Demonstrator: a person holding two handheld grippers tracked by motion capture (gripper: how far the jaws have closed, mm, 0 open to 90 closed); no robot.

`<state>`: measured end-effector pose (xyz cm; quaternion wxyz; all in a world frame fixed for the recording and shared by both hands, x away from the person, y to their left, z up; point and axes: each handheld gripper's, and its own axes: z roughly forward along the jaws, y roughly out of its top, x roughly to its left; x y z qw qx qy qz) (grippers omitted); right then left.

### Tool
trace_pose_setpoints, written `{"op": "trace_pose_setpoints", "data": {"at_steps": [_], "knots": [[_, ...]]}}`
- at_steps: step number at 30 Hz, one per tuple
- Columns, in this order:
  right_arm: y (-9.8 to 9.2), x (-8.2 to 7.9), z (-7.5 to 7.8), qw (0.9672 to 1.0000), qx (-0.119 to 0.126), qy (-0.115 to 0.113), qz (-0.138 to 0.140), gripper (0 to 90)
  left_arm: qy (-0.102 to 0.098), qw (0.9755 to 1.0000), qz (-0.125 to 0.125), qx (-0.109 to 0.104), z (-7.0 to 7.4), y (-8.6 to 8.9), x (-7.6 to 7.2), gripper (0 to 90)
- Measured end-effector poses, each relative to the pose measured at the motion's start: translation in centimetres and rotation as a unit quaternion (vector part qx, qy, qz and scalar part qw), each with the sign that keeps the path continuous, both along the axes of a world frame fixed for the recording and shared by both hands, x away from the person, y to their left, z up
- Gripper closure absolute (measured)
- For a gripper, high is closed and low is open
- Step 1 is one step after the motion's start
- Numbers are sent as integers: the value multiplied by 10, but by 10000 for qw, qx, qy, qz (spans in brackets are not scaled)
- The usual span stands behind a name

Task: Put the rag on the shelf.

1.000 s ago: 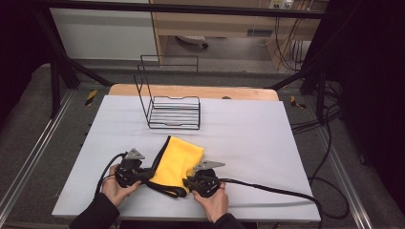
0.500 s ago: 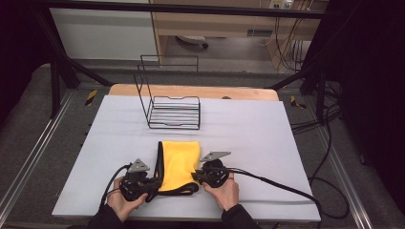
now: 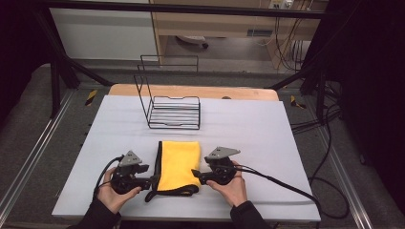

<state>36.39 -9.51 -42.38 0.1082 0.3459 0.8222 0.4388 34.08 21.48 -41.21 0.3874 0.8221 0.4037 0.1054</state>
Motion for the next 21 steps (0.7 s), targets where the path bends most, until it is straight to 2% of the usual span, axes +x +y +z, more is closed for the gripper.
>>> {"op": "trace_pose_setpoints", "data": {"at_steps": [4,10,12,18,21], "knots": [[-13,5,4,9999,74,-46,-61,198,-63,10000,-5,61,6,5,12,274],[-31,9,7,9999,-47,-29,-116,90,-120,9998,-3,159,10,4,32,173],[-37,9,7,9999,-104,-14,-127,67,-159,9998,-7,131,11,1,38,154],[-54,8,2,9996,-55,-50,-270,30,-132,9999,3,18,15,-7,56,119],[-60,8,-1,9995,-67,-38,-312,26,-152,9998,44,112,15,-11,66,118]]}}
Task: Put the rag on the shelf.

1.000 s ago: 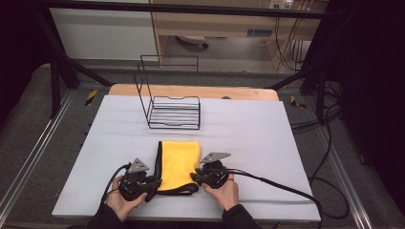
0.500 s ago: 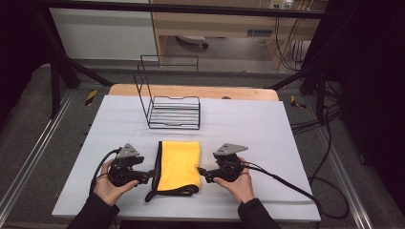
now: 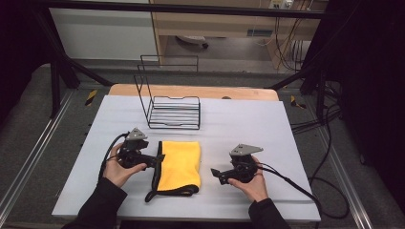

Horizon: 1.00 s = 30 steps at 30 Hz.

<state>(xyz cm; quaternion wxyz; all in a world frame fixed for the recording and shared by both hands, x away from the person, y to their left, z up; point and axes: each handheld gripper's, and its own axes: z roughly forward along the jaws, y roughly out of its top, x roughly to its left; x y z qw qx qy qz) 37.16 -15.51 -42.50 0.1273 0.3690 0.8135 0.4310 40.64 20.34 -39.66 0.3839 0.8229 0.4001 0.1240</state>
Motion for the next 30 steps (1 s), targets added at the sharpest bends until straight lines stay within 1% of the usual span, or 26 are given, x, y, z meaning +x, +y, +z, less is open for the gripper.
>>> {"op": "trace_pose_setpoints", "data": {"at_steps": [2,4,5,7,8,9,12,13,15,17,20,22,27,30], "knots": [[-2,-1,-2,10000,24,35,-22,27,10,10000,-27,23,-1,-4,6,118],[-2,-1,-4,10000,-9,46,-23,25,17,10000,33,90,-3,-8,12,120],[-2,-1,-5,9999,-24,92,-36,24,43,9999,36,106,-4,-10,14,121],[-2,-2,-5,10000,-36,64,-20,24,27,9998,83,167,-8,-13,19,129],[-2,-2,-4,10000,-23,69,-25,24,6,9998,131,165,-10,-13,22,137],[-2,-2,-4,10000,-23,33,-11,25,-2,9997,194,175,-12,-14,25,148],[-3,-3,-3,10000,-23,31,-41,24,-8,9994,317,150,-17,-13,32,197],[-3,-3,-3,10000,-12,34,-45,25,4,9992,350,180,-19,-12,34,212],[-2,-4,-3,10000,-18,23,-37,26,93,9988,426,230,-24,-11,39,250],[-2,-4,-3,10000,0,20,-27,27,114,9985,481,253,-27,-9,43,280],[-2,-3,-4,10000,14,40,-11,31,183,9983,509,210,-31,-7,46,328],[-1,-4,-5,10000,11,55,11,32,195,9983,484,254,-33,-7,47,346],[-1,-3,-5,10000,13,68,24,34,261,9980,457,352,-37,-9,48,428],[-1,-3,-5,10000,38,70,39,37,312,9980,455,315,-39,-11,49,475]]}}
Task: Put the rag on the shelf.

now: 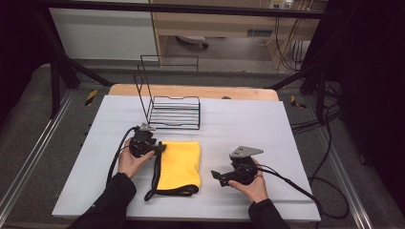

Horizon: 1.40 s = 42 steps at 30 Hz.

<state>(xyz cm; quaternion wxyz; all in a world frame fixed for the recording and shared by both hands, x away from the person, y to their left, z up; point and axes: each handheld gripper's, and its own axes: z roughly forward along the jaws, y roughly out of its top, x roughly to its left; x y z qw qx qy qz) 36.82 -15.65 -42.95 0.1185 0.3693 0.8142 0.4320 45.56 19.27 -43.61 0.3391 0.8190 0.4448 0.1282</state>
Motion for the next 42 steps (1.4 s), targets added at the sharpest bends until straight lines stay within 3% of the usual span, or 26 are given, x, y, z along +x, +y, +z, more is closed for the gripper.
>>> {"op": "trace_pose_setpoints", "data": {"at_steps": [4,11,20,25,28,33,42], "knots": [[1,1,0,10000,29,30,-13,40,62,9999,-51,-62,-2,-3,1,547],[1,2,0,9999,109,48,-19,44,175,9996,-64,-219,-6,-4,4,599],[2,8,3,9998,188,14,-74,50,145,9997,-18,-216,-8,-6,4,600],[12,17,11,9995,276,-72,-122,69,277,9991,-43,-321,-8,-6,4,691],[18,26,15,9992,337,-102,-198,109,282,9990,-57,-327,-7,-7,3,732],[35,49,14,9985,444,49,-319,202,256,9993,-75,-276,-6,-8,3,756],[68,78,-7,9981,241,264,-511,391,147,9996,-159,-200,-7,-9,2,753]]}}
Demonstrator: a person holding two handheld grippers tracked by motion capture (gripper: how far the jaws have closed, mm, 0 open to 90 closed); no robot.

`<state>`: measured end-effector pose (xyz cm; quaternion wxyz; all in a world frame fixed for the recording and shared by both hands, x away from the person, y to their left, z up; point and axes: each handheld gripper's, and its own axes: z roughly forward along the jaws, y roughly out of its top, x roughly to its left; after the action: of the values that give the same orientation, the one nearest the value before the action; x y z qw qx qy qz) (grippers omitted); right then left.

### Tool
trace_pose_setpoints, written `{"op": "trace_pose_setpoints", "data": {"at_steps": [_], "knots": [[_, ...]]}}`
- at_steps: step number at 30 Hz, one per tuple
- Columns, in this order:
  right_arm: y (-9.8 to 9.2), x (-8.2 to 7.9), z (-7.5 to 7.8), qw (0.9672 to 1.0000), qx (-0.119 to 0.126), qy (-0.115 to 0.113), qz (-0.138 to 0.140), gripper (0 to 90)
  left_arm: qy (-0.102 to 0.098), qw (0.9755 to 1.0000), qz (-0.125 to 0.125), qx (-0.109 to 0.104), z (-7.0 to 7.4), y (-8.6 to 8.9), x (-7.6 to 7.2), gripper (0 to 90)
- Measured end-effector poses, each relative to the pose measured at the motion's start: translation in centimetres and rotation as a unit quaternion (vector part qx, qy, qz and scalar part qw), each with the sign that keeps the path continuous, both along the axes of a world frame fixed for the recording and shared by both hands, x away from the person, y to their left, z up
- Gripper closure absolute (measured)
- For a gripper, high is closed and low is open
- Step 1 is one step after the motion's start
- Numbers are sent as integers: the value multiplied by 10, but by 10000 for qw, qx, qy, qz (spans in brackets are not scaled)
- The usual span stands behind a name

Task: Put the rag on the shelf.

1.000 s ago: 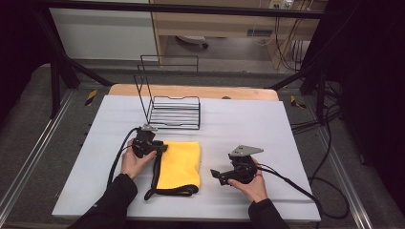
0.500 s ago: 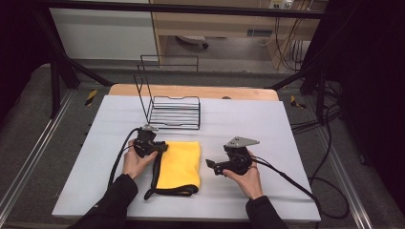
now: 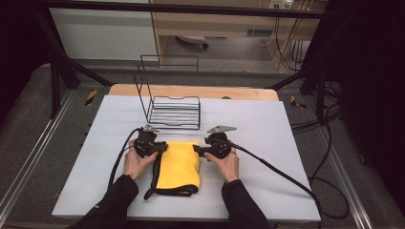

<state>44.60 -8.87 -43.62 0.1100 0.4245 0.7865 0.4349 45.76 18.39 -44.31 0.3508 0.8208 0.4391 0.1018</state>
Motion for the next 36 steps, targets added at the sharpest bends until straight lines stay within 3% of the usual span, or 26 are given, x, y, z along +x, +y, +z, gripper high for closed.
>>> {"op": "trace_pose_setpoints", "data": {"at_steps": [4,19,30,36], "knots": [[4,7,-8,9997,7,189,-123,484,-27,10000,-39,33,0,0,0,752],[7,14,-18,9968,145,779,-57,748,-8,10000,-73,-25,-1,1,1,743],[9,16,-12,9955,78,947,10,840,-13,9999,-49,-131,0,3,0,783],[8,14,-7,9960,135,878,41,846,37,9995,-21,-304,1,7,1,803]]}}
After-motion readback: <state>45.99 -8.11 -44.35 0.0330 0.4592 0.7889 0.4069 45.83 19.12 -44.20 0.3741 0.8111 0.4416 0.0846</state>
